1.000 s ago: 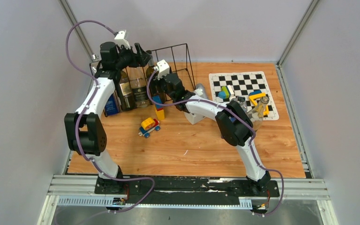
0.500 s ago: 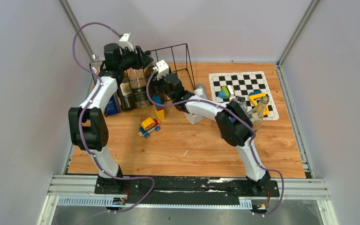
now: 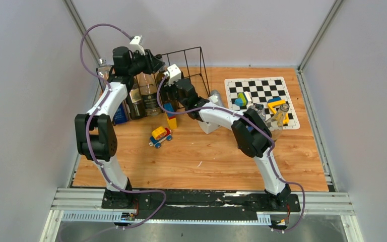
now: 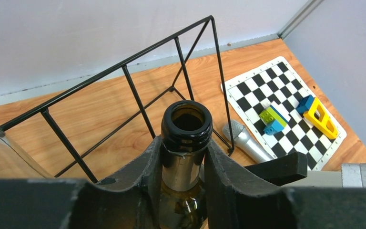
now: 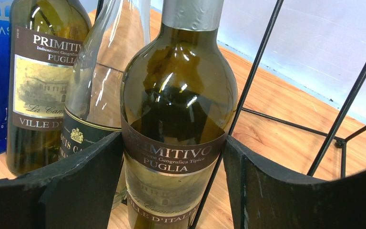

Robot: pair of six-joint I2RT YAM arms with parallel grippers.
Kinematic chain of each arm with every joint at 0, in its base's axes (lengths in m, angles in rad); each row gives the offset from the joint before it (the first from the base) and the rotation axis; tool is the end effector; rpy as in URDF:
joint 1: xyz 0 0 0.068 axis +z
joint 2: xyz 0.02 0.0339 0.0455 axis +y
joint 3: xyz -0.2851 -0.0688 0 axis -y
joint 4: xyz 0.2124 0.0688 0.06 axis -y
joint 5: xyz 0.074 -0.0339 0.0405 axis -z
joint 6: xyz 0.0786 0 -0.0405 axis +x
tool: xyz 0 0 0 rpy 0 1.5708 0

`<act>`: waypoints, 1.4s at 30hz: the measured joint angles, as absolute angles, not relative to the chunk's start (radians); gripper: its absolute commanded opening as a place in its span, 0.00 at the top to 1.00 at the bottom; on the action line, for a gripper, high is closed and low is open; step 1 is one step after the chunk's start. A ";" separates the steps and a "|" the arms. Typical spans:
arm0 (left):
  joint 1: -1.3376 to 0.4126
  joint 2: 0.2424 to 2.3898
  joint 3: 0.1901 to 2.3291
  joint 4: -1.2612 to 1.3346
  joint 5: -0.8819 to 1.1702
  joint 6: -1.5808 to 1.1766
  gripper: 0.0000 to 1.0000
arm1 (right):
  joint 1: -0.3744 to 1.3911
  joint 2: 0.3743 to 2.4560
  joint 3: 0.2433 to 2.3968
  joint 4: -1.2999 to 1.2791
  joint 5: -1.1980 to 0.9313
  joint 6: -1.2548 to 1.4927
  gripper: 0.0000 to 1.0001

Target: Take the wine bottle off the wine rack

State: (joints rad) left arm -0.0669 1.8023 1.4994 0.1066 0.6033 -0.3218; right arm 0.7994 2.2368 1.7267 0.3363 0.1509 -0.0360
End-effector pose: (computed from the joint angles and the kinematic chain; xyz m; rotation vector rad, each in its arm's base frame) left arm 0.4381 -0.0740 0.3578 0.2205 1.7896 -0.8103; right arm 0.3990 0.3934 0.2601 -0.6113 1.6524 0.4266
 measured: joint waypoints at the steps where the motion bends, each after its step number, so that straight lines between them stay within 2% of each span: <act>1: -0.067 1.803 1.499 0.109 0.604 -0.315 0.79 | 0.799 2.237 1.727 0.336 0.153 -0.038 0.61; 4: -0.067 1.803 1.499 0.109 0.607 -0.315 0.97 | 0.800 2.237 1.727 0.334 0.155 -0.042 0.50; 5: -0.067 1.803 1.499 0.109 0.608 -0.315 0.99 | 0.800 2.237 1.727 0.334 0.156 -0.044 0.46; 12: -0.071 1.803 1.499 0.116 0.621 -0.316 1.00 | 0.807 2.217 1.726 0.290 0.182 -0.047 0.20; 19: -0.082 1.797 1.479 0.150 0.629 -0.319 1.00 | 0.819 2.081 1.673 0.182 0.191 -0.076 0.05; 24: -0.082 1.791 1.468 0.162 0.630 -0.322 1.00 | 0.823 1.970 1.654 0.153 0.188 -0.092 0.00; 33: -0.102 1.750 1.457 0.147 0.631 -0.327 1.00 | 0.824 1.819 1.564 0.079 0.213 -0.082 0.00; 42: -0.150 1.615 1.457 0.118 0.619 -0.314 1.00 | 0.824 1.487 1.465 -0.015 0.292 -0.056 0.00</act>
State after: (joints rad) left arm -0.1497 1.6150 1.4574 0.1181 0.6193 -0.3138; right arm 0.8242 1.4872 1.4654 -0.0147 0.2920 -0.0559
